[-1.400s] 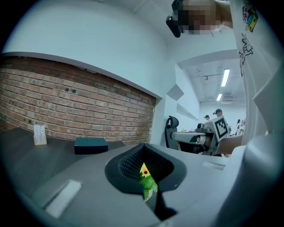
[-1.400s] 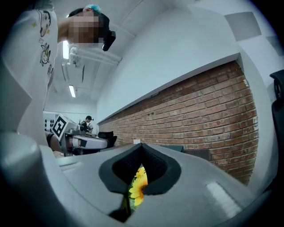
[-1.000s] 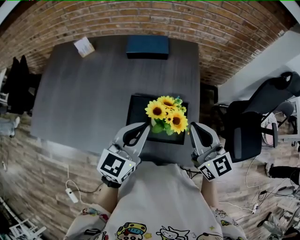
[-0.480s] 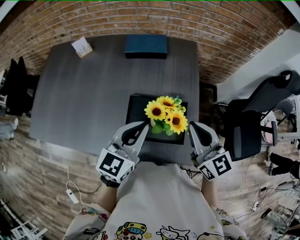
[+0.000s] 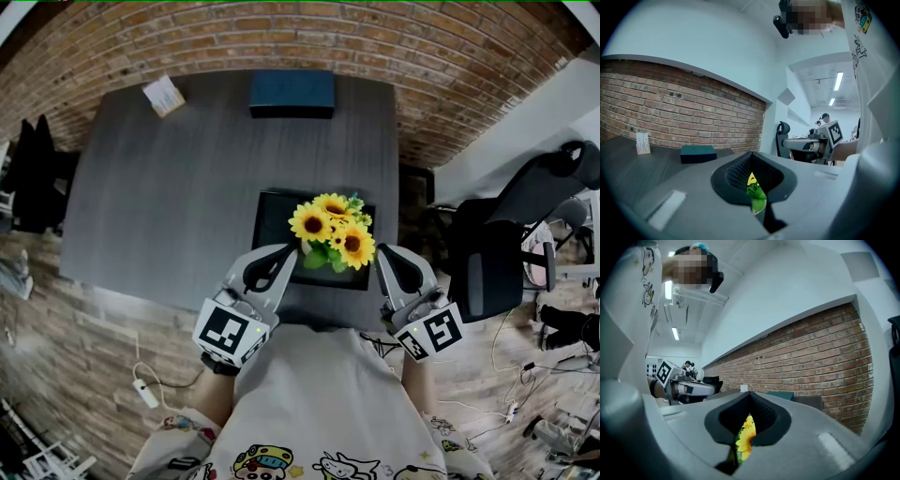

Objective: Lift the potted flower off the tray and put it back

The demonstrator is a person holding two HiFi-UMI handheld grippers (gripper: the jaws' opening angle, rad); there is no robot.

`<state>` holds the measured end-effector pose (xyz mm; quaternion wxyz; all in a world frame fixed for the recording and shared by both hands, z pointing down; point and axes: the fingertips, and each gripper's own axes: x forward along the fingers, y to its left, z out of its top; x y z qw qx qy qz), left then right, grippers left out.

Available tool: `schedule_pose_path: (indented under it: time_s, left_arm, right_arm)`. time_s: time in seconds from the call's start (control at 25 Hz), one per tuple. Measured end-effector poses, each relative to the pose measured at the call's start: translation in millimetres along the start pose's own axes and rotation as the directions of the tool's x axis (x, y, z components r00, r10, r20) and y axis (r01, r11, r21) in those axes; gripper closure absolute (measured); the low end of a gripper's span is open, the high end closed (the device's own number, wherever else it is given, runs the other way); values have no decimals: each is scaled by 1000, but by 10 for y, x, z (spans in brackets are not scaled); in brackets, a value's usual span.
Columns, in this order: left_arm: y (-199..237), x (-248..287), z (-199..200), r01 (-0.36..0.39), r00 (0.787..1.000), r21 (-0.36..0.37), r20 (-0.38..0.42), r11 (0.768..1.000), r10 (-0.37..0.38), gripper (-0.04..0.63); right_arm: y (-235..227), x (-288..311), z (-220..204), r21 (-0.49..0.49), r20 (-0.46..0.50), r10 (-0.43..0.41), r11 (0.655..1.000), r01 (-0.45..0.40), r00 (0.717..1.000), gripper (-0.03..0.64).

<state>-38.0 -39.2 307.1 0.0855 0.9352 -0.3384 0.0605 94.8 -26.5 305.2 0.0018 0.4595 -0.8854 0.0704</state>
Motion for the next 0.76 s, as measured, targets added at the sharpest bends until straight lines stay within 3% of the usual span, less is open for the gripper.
schedule_pose_path:
  time_s: [0.76]
  left_arm:
    - [-12,-56,-10,-7,1000,3,-4,1000,7,580]
  right_arm:
    - [43,-26,-29,8,-1,0,1000,0,1000,615]
